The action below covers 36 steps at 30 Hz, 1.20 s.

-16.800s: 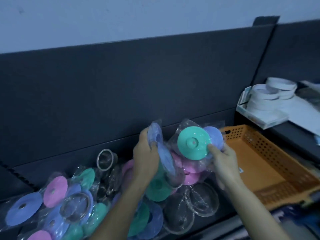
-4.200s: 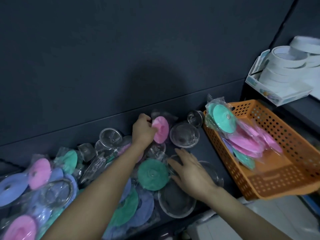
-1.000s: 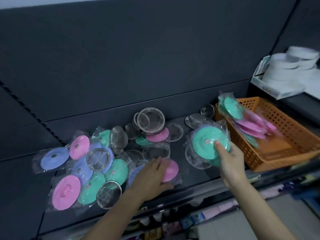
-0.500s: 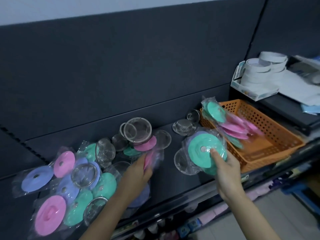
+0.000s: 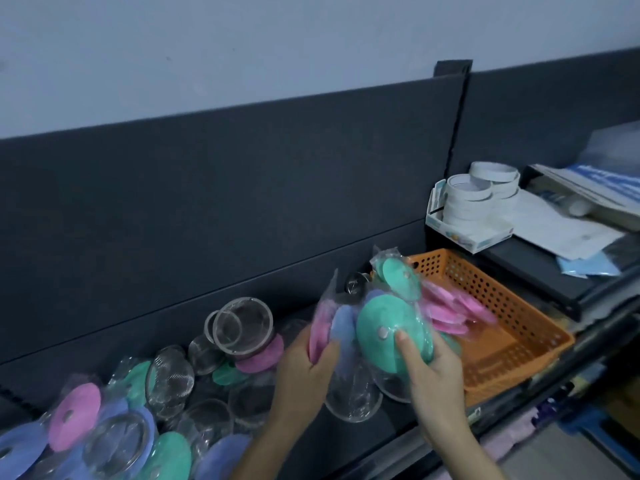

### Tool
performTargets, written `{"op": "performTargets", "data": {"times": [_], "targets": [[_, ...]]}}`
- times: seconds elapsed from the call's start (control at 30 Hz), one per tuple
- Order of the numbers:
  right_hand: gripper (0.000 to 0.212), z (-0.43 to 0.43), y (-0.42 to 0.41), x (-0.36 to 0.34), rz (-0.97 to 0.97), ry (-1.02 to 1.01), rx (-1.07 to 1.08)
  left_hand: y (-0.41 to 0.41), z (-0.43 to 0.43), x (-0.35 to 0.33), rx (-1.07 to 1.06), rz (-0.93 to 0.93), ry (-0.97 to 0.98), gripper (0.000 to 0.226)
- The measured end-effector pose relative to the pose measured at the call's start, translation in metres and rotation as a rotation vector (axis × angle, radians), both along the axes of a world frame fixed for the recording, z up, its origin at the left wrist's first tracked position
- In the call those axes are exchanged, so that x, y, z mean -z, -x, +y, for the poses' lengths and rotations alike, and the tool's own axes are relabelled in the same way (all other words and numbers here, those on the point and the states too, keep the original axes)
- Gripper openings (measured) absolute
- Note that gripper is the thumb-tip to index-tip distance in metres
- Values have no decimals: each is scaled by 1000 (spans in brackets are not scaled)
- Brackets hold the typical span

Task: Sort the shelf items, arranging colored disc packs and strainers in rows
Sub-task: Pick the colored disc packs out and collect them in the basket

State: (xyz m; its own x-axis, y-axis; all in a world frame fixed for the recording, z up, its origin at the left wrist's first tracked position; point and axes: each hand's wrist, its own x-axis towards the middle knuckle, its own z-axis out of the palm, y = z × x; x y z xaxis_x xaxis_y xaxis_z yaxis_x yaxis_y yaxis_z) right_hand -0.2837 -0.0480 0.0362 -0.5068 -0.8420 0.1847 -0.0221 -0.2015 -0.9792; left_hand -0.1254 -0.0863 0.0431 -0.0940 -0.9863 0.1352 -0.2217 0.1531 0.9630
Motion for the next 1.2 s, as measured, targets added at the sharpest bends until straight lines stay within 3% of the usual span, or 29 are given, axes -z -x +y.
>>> {"op": "performTargets", "data": {"times": [0.1, 0.3, 0.5, 0.7, 0.87, 0.9, 0.97, 1.03, 1.2], "targets": [[20, -6, 18, -11, 7, 34, 83, 30, -9, -12, 18, 54, -29, 25], [14, -10, 65, -34, 5, 93, 217, 91, -25, -38, 124, 149, -27, 13], [26, -9, 107, -40, 186, 82, 243, 146, -35, -32, 194, 145, -82, 18], [35, -16, 140, -6, 574, -158, 165, 179, -45, 1, 225, -69, -159, 21], [56, -22, 149, 9, 763, -323, -21, 180, -58, 24, 192, -370, 45, 21], [59, -24, 148, 9, 779, -346, -57, 179, -60, 27, 166, -445, 107, 29], [60, -29, 146, 8, 782, -370, -100, 178, -60, 33, 91, -581, 199, 68], [53, -34, 145, 7, 777, -432, -123, 177, -59, 37, 53, -604, 249, 92], [50, -44, 147, 21, 946, -764, -214, 172, -65, 53, 168, -705, 248, 81]]}}
